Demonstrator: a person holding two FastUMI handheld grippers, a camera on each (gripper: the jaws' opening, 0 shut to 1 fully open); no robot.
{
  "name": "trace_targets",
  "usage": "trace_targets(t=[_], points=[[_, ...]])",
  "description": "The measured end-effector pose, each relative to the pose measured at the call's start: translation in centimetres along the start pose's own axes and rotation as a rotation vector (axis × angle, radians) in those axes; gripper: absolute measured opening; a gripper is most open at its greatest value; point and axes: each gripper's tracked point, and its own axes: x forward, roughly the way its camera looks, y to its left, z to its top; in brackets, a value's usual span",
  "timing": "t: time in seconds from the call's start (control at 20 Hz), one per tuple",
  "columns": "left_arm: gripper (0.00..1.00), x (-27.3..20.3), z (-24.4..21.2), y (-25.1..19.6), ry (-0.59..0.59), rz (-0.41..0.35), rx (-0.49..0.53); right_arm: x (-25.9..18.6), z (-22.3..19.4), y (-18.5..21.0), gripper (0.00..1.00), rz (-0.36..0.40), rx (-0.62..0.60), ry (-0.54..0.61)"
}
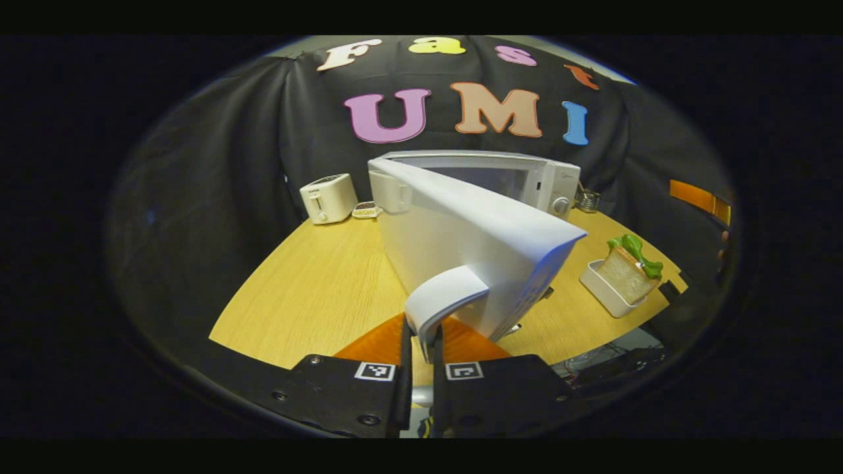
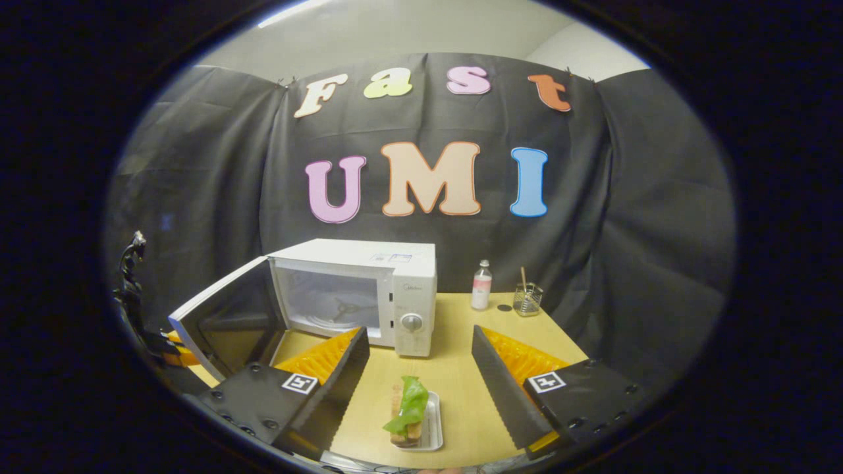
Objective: Open the microwave oven with the left hand, put the food in, and close the microwave oven.
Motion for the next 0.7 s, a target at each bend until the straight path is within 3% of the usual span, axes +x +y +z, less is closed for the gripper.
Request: trace_targets(t=[0.2, 0.35, 0.4, 0.45, 0.7], points=[[0.32, -0.1, 0.0, 0.8, 0.003, 0.034, -0.059, -0.2, 0.0, -0.5, 0.97, -0.009, 0.009, 0.000], [0.77, 0.1, -0.2, 1.7, 0.024, 0.050, -0.069, -0.3, -0.3, -0.7, 0.97, -0.008, 0.021, 0.005], [0.84, -0.2, -0.2, 1.5, 0.030, 0.049, -0.065, -0.4, -0.3, -0.8, 0.97, -0.010, 0.025, 0.004], [1.00, 0.0, -0.3, 1.6, 0.033, 0.051, -0.055, -0.5, -0.3, -1.0, 0.97, -0.015, 0.026, 0.004], [1.00, -0.8, 0.3, 0.8, 0.027, 0.023, 0.010, -0.7, -1.7, -0.9, 0.97, -0.011, 0.019, 0.027]])
